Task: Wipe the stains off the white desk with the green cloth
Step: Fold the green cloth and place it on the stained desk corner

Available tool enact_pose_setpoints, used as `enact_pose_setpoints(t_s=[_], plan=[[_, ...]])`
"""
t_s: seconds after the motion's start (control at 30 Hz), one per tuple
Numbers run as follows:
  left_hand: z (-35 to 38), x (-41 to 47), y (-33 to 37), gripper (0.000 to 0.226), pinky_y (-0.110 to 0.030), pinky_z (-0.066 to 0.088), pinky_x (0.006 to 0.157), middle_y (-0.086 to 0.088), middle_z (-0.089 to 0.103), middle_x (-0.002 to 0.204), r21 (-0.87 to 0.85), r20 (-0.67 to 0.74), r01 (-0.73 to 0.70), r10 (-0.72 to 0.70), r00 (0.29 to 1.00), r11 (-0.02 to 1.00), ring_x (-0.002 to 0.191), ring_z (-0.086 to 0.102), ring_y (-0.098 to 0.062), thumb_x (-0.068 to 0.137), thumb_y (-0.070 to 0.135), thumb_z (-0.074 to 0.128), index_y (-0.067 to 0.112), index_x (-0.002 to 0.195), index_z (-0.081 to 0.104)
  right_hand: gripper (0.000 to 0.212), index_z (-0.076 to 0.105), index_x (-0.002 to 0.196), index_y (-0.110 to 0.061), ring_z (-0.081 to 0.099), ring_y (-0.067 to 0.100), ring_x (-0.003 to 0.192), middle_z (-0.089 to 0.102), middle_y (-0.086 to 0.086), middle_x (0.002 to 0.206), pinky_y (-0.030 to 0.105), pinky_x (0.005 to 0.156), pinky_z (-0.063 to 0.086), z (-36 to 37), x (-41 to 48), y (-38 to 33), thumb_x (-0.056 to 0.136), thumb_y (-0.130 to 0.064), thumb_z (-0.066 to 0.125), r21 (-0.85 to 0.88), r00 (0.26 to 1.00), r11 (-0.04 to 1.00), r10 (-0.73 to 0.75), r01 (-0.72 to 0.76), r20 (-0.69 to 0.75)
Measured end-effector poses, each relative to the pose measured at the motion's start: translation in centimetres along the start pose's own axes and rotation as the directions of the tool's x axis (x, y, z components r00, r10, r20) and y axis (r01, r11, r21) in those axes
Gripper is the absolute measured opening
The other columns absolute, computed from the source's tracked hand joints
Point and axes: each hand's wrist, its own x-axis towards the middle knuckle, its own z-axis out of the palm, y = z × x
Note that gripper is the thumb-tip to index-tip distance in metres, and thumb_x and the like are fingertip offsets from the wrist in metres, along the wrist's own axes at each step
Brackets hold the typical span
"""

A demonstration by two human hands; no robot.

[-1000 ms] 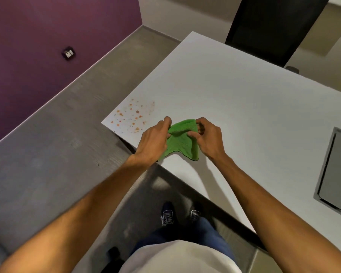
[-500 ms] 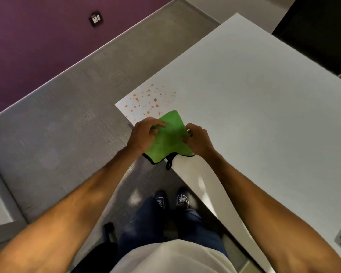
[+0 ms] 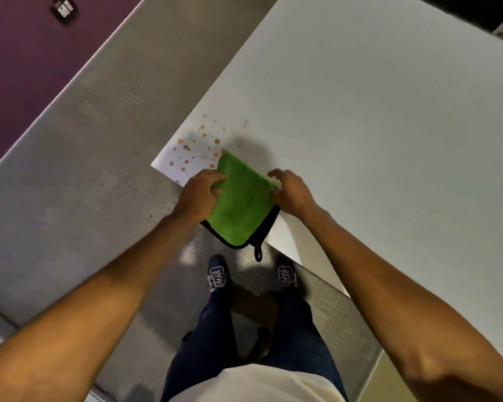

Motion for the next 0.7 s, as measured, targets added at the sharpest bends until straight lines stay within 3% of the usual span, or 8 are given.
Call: enact_pose_setpoints(t_s=[0.1,0.23,0.37,0.4,0.47,0.53,0.63,0.7], plan=[[-0.1,0.4,-1.0,0.044,-0.026,0.035,0.109,-0.009,0.053,0.146,0.062,0.078,-0.143,0.139,0.987,0.988,0.130,0.053,-0.026,0.092,-0.001,0.060,0.009,0.135,0.059,0.043,0.059,0.140,-0.005,0.050,0.039,0.136,0.056,0.020,0.144,0.051,0.107,0.047,1.5,-0.4,1.2,0.099,-0.015,0.061,-0.034,0.994,0.998,0.049,-0.053,-0.096],[1.2,1.1,-1.9,0.043,-0.030,0.038,0.108,-0.007,0.049,0.150,0.085,0.115,-0.294,0.284,0.952,0.952,0.130,0.053,-0.028,0.094,0.002,0.060,0.010,0.135,0.059,0.025,0.062,0.116,0.006,0.051,0.042,0.120,0.056,0.024,0.122,0.051,0.090,0.050,3.6,-1.4,2.5,0.097,-0.009,0.059,-0.107,0.980,0.993,0.036,-0.058,-0.198],[2.8,2.0,-2.8,0.046,-0.033,0.034,0.111,-0.014,0.041,0.155,0.115,0.094,-0.325,0.315,0.944,0.939,0.138,0.046,-0.032,0.095,-0.001,0.057,0.008,0.140,0.053,0.043,0.063,0.111,0.006,0.053,0.039,0.108,0.055,0.024,0.112,0.052,0.083,0.048,4.5,-2.4,2.7,0.103,-0.026,0.035,-0.083,0.963,0.993,0.064,-0.089,-0.260],[3.2,2.1,-3.1,0.051,-0.039,0.033,0.115,-0.015,0.033,0.159,0.185,0.079,-0.350,0.341,0.937,0.918,0.144,0.037,-0.034,0.094,-0.005,0.055,0.009,0.143,0.048,0.044,0.062,0.116,0.004,0.052,0.039,0.112,0.054,0.024,0.117,0.053,0.085,0.049,4.5,-2.5,3.0,0.103,-0.026,0.033,-0.096,0.959,0.990,0.074,-0.104,-0.272],[4.0,2.4,-3.5,0.057,-0.046,0.021,0.123,-0.016,0.018,0.164,0.361,0.085,-0.452,0.454,0.887,0.816,0.152,0.017,-0.035,0.093,-0.005,0.052,0.010,0.147,0.042,0.044,0.051,0.144,-0.004,0.043,0.040,0.138,0.045,0.024,0.147,0.060,0.102,0.045,4.7,-2.5,4.1,0.108,-0.025,0.036,-0.222,0.960,0.958,0.123,-0.180,-0.250],[4.9,2.6,-3.5,0.050,-0.048,0.014,0.125,-0.019,0.018,0.163,0.448,0.183,-0.595,0.583,0.791,0.667,0.153,0.013,-0.035,0.097,0.016,0.054,0.010,0.145,0.045,0.054,0.025,0.165,-0.017,0.017,0.039,0.159,0.016,0.019,0.172,0.069,0.117,0.030,4.9,-2.5,5.1,0.113,-0.030,0.034,-0.315,0.957,0.914,0.195,-0.256,-0.213],[6.5,2.7,-3.6,0.066,-0.053,0.016,0.123,-0.020,0.020,0.163,0.432,0.399,-0.744,0.632,0.664,0.509,0.151,0.017,-0.038,0.094,0.048,0.055,0.015,0.149,0.041,0.062,0.010,0.168,-0.027,0.003,0.038,0.163,0.000,0.014,0.176,0.073,0.119,0.021,4.9,-2.6,6.7,0.112,-0.046,0.026,-0.375,0.963,0.892,0.193,-0.251,-0.187],[7.8,2.7,-3.5,0.075,-0.061,0.016,0.120,-0.014,0.013,0.166,0.424,0.450,-0.739,0.586,0.674,0.524,0.152,0.011,-0.040,0.090,0.063,0.048,0.024,0.153,0.033,0.068,0.006,0.168,-0.029,0.000,0.036,0.163,-0.005,0.010,0.176,0.074,0.120,0.017,4.7,-3.0,7.9,0.107,-0.057,0.017,-0.393,0.966,0.888,0.179,-0.241,-0.187]])
